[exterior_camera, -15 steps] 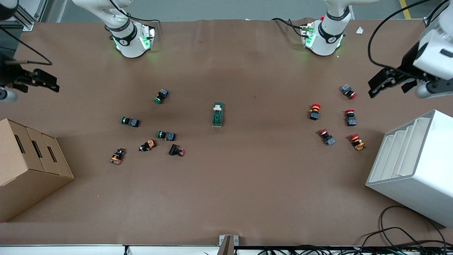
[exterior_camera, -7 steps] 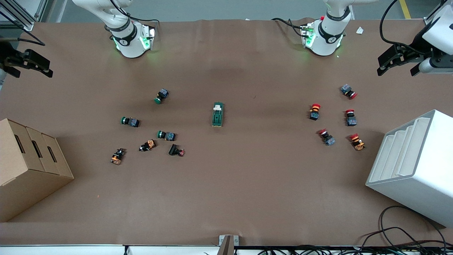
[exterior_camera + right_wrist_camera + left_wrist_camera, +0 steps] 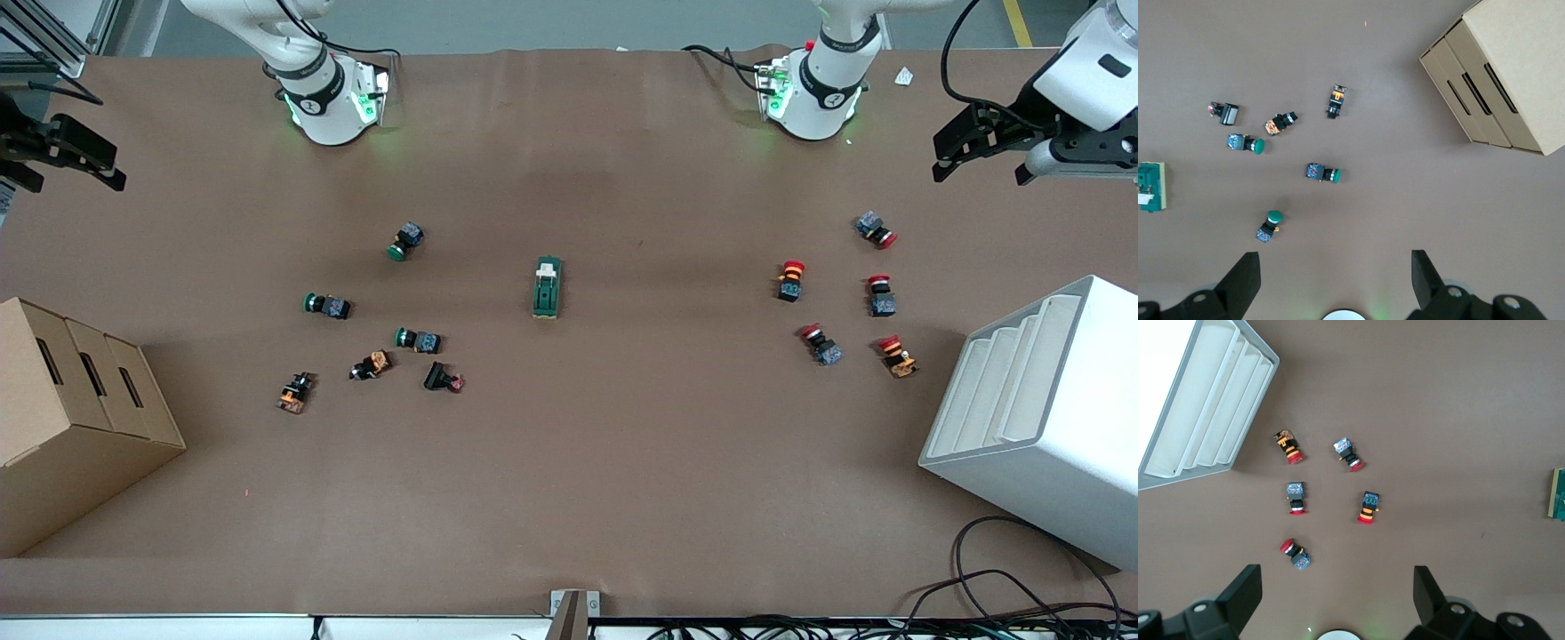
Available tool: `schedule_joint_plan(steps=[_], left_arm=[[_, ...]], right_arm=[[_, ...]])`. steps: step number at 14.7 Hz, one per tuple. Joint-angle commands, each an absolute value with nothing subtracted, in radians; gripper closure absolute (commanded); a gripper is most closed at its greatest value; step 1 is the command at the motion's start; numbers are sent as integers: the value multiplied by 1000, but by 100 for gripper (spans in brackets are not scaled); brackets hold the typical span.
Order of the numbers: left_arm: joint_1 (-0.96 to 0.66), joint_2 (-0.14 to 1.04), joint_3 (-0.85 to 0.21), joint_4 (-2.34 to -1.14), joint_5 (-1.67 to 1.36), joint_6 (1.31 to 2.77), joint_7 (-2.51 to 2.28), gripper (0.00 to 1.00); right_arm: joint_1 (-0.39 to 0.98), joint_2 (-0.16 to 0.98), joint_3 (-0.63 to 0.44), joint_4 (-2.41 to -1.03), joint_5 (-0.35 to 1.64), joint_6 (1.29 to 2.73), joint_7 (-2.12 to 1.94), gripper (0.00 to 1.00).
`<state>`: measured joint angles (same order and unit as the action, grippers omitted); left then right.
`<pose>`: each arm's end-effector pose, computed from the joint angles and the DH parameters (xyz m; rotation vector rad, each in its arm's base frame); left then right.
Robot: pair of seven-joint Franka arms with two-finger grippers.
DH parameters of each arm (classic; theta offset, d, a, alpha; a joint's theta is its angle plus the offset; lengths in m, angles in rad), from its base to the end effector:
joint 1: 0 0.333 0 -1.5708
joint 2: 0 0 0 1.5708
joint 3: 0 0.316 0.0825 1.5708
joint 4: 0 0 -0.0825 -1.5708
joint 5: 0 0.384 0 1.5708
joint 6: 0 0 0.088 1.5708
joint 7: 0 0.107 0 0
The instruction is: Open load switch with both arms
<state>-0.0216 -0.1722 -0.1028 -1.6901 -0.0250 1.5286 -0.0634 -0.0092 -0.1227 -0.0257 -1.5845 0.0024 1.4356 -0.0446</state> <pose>0.4909 -0.0691 0.6546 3.1319 -0.0952 0.0142 0.5008 -0.0182 0.6712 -3.1347 -0.0160 0.0408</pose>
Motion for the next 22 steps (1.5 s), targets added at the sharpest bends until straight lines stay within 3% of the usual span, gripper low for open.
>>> schedule_joint_plan(steps=[1, 8, 10, 16, 22], left_arm=[[-28, -207, -95, -1712, -31, 1548, -58, 0], [-41, -157, -68, -1666, -31, 1543, -48, 0], [-48, -114, -57, -1608, -31, 1499, -45, 0], [-38, -110, -58, -1605, -35, 1494, -41, 0], [-31, -110, -58, -1601, -29, 1494, -52, 0]], right_arm=[[-21, -66, -25, -1499, 25, 1379, -32, 0], [-28, -44, -28, -1471, 25, 1342, -29, 0], [-26, -48, -28, -1492, 26, 1348, -29, 0], [-26, -126, -28, -1612, 25, 1399, -35, 0], [-28, -127, -29, -1614, 32, 1401, -25, 0]])
